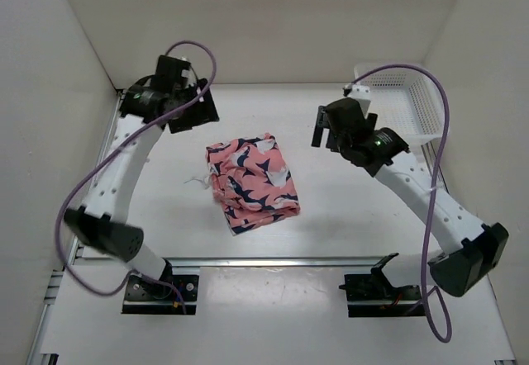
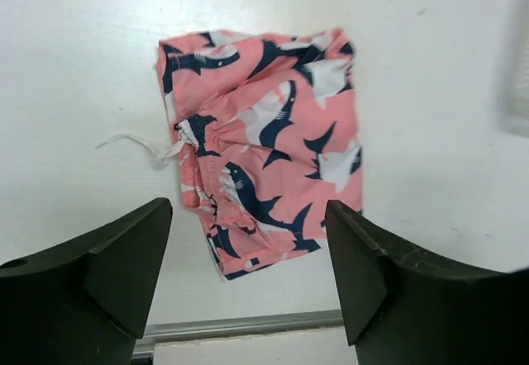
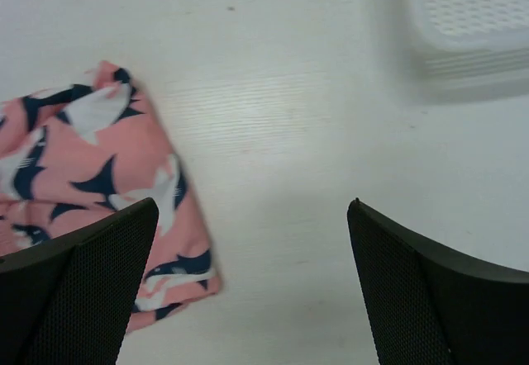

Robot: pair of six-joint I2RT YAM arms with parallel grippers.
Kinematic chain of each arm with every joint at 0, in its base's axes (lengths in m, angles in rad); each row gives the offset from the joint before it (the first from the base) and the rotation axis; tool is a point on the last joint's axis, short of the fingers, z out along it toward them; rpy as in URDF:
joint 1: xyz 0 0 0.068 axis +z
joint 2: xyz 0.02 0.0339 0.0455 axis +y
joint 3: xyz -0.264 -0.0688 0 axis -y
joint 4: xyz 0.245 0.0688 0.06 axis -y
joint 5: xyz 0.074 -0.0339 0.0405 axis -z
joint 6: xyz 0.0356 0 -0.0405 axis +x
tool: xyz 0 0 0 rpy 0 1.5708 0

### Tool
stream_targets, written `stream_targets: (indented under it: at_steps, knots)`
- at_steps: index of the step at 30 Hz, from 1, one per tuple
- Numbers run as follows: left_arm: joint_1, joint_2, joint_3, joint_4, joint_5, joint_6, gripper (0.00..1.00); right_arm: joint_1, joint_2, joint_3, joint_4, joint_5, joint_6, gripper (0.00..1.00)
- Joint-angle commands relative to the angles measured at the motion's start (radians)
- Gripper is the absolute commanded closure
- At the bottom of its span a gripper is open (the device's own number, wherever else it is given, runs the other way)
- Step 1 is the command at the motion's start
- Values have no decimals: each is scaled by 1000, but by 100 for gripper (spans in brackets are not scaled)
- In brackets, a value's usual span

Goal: Fold and stack the shorts
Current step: Fold the shorts

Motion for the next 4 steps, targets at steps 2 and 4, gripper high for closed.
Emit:
stream_targets:
  at_steps: [2,4]
  knots:
    - [-3,-240,-57,-24,-48,25,14,-11,-73,-103,-88,168,5,0]
    - [-3,-311,-105,-24,-92,13,13,-11,-105,-123,-88,181,4,0]
